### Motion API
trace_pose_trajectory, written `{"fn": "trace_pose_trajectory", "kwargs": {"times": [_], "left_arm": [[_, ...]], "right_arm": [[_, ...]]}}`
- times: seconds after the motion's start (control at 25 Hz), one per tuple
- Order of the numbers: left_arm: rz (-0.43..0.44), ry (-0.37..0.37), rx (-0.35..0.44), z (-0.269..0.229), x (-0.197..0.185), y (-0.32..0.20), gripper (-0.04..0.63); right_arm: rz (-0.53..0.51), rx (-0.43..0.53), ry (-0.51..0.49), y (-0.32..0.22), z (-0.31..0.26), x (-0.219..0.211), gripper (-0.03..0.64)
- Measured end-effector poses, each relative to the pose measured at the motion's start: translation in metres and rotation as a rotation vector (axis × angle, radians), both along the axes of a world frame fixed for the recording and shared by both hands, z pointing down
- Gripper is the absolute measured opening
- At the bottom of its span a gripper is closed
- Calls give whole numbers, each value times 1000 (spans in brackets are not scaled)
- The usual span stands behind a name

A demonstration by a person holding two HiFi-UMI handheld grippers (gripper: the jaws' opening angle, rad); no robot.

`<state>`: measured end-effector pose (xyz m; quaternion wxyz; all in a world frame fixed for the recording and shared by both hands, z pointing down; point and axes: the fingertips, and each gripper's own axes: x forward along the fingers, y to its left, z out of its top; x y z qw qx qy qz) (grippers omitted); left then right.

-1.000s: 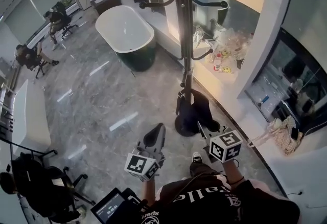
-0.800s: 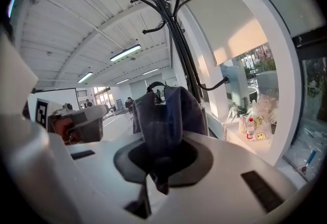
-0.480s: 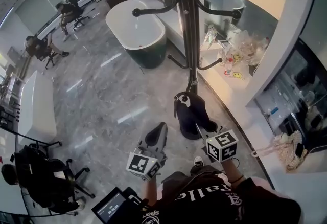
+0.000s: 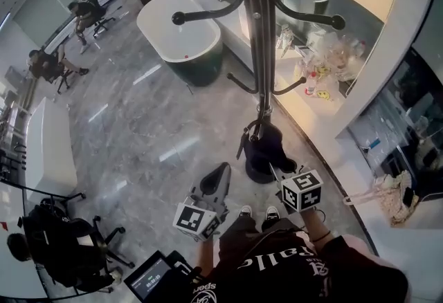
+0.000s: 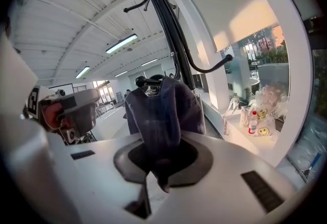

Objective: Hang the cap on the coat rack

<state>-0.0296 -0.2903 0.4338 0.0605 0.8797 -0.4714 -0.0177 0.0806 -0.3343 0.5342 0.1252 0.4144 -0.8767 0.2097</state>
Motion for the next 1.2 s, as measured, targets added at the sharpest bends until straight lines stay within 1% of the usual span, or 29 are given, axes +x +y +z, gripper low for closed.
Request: {"fn": "trace_pose_trajectory", "kwargs": {"times": [0.08,0.24,0.44,0.52,0.68,0.88,0.92,1.0,1.08,1.2], "left_arm": [[30,-11,18,7,-8,-10,-8],[70,-12,4,-1,-19,-24,-8],[115,5,-10,3,-35,-34,-8],[134,16,-6,6,-38,-37,-8],[150,0,-25,3,-47,-38,-8],[186,15,-6,9,-60,-35,-8],[190,15,-7,7,-61,-36,-8],[198,16,-14,7,-65,-36,-8],[216,19,-13,12,-70,-33,-8],[247,22,-6,16,-70,-28,-8]], "right_arm": [[43,-14,6,-10,6,1,48],[112,-37,-1,-24,18,-2,48],[175,-31,53,-44,34,-8,48],[195,-26,70,-54,39,-9,48],[219,-6,103,-67,51,-12,48],[243,-13,71,-69,54,-21,52],[245,-21,66,-66,55,-21,72],[236,-36,64,-59,56,-27,191],[220,-48,70,-51,59,-35,223],[221,-63,87,-37,63,-40,246]]}}
